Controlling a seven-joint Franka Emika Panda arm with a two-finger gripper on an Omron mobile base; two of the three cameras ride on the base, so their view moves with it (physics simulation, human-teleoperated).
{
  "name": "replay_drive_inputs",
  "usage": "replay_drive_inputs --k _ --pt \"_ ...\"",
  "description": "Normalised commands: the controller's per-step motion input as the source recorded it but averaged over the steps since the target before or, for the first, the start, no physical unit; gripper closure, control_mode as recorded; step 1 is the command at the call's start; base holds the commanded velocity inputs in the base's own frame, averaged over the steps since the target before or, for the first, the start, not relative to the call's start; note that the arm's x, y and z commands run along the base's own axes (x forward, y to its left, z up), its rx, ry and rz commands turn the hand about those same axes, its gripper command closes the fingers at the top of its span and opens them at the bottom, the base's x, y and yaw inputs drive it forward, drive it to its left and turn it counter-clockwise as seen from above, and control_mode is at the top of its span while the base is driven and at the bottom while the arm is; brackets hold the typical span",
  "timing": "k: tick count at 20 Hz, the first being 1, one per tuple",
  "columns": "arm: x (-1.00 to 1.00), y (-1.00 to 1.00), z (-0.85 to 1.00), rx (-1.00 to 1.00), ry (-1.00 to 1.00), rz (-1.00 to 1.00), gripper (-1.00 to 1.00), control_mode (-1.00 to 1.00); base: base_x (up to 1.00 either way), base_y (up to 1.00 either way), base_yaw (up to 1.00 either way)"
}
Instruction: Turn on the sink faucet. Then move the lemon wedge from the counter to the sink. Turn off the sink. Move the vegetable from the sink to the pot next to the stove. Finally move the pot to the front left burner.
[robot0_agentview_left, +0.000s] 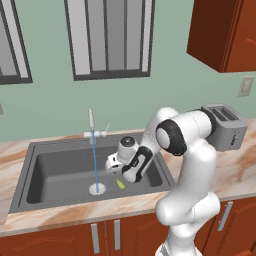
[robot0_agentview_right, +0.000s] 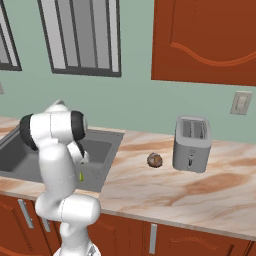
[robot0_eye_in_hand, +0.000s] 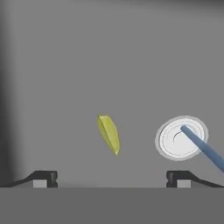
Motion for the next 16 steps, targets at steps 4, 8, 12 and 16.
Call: replay_drive_inputs --k 4,8,12,16 --pt "-0.03 -0.02 0.9 0.04 -0.02 -0.02 -1.0 -1.0 0.0 0.0 0.0" --pt "0.0 -0.02 0.98 0.04 0.0 -0.04 -1.0 -1.0 0.0 0.0 0.0" --pt "0.0 -0.04 1.0 0.03 0.0 -0.05 -1.0 -1.0 0.0 0.0 0.0" --pt "0.0 0.0 1.0 0.02 0.0 -0.06 -1.0 -1.0 0.0 0.0 0.0"
